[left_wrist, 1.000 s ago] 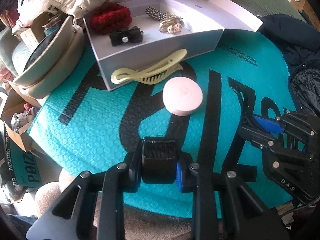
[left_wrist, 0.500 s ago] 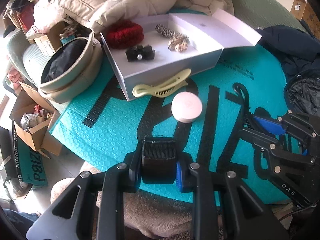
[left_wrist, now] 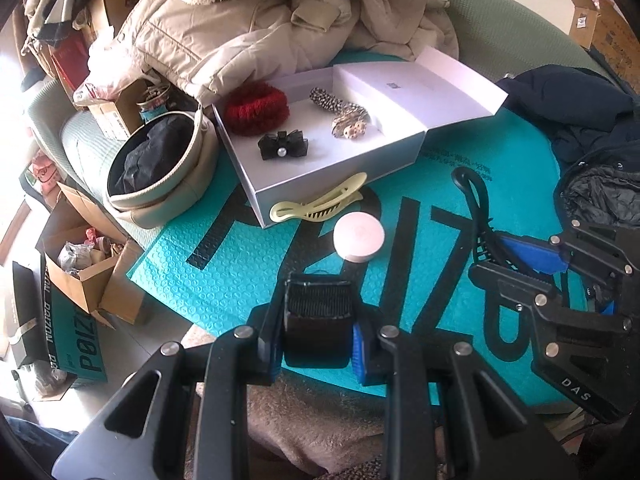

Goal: Organize objects
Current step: 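Lift and carry black hair tie and black snap clip over the white box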

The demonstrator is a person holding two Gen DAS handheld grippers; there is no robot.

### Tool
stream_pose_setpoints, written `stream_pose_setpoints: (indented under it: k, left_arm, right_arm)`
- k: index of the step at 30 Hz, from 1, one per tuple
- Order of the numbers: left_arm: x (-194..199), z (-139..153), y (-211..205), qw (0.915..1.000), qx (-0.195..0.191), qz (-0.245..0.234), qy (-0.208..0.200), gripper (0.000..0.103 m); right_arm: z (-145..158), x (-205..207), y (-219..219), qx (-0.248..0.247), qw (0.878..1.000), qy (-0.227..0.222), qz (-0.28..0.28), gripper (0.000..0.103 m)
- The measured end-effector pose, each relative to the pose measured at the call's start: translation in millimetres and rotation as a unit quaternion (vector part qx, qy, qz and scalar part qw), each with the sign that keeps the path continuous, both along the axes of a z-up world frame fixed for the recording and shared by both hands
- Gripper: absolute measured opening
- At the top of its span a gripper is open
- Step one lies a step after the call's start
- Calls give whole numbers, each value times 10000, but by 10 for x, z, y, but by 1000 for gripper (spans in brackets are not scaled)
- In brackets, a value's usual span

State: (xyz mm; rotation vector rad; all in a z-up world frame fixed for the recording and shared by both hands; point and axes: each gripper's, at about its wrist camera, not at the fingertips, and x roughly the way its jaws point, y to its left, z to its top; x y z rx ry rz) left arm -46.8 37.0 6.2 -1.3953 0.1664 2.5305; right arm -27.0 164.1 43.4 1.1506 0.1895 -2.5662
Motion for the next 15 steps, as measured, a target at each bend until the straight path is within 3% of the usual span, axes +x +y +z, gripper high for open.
stream_pose_setpoints:
  k: [15]
  left_arm:
    - [-186,158,25,9999,39,-81,121,24]
  right_arm:
    - [208,-107,29,-15,9998,156,110,22]
